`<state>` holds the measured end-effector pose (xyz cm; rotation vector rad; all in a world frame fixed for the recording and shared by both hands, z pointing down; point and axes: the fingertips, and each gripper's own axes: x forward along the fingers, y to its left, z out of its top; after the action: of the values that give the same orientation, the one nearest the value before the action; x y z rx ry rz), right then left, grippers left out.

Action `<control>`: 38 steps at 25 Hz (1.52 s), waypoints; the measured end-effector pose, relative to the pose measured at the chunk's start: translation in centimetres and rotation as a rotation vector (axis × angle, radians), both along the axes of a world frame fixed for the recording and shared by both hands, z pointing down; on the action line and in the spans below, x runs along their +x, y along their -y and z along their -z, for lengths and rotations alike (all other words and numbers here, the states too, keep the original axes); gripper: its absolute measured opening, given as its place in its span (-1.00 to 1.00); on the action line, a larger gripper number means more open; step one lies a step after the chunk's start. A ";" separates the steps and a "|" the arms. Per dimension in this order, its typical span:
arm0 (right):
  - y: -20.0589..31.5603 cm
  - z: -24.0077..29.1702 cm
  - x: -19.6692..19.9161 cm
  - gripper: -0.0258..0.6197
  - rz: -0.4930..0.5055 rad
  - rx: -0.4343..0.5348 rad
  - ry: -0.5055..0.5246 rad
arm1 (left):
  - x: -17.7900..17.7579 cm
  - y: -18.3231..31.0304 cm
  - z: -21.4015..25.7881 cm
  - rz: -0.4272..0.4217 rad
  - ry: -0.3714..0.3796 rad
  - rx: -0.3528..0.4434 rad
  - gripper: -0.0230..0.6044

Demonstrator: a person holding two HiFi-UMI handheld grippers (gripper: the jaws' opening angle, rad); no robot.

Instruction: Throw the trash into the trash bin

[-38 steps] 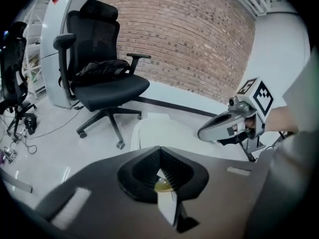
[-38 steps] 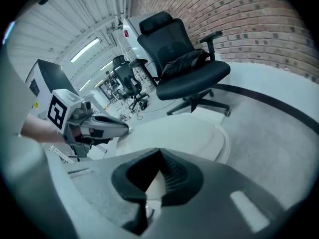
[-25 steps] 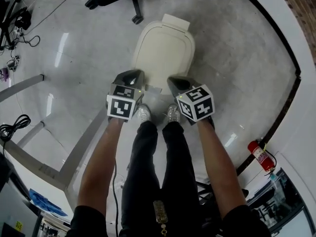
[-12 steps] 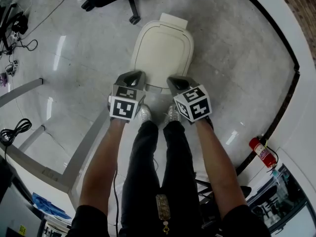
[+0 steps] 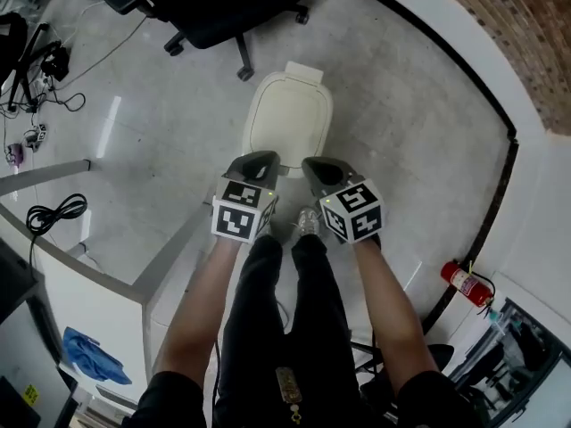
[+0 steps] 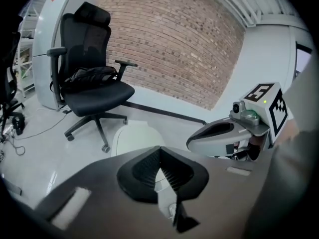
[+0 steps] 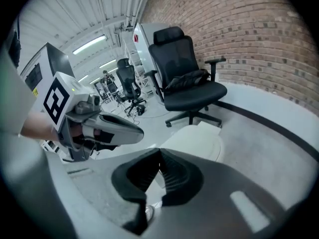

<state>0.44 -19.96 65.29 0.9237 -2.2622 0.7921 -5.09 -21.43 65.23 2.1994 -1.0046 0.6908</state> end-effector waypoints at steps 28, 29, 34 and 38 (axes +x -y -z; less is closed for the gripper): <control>-15.0 40.1 6.8 -0.91 0.025 0.501 0.238 | 7.0 -15.9 39.4 0.057 -0.218 0.388 -0.91; -15.6 41.0 7.1 -0.91 0.013 0.512 0.255 | 7.3 -16.6 40.4 0.056 -0.221 0.401 -0.91; -18.1 45.5 7.9 -0.91 0.008 0.590 0.296 | 8.0 -19.9 44.0 0.055 -0.219 0.455 -0.91; -19.7 48.8 7.6 -0.91 0.031 0.657 0.322 | 8.0 -21.6 46.7 0.059 -0.216 0.507 -0.91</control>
<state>8.02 -0.24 16.44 1.0931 -2.8881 0.1702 2.93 0.16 18.49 2.5887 -1.2228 0.1698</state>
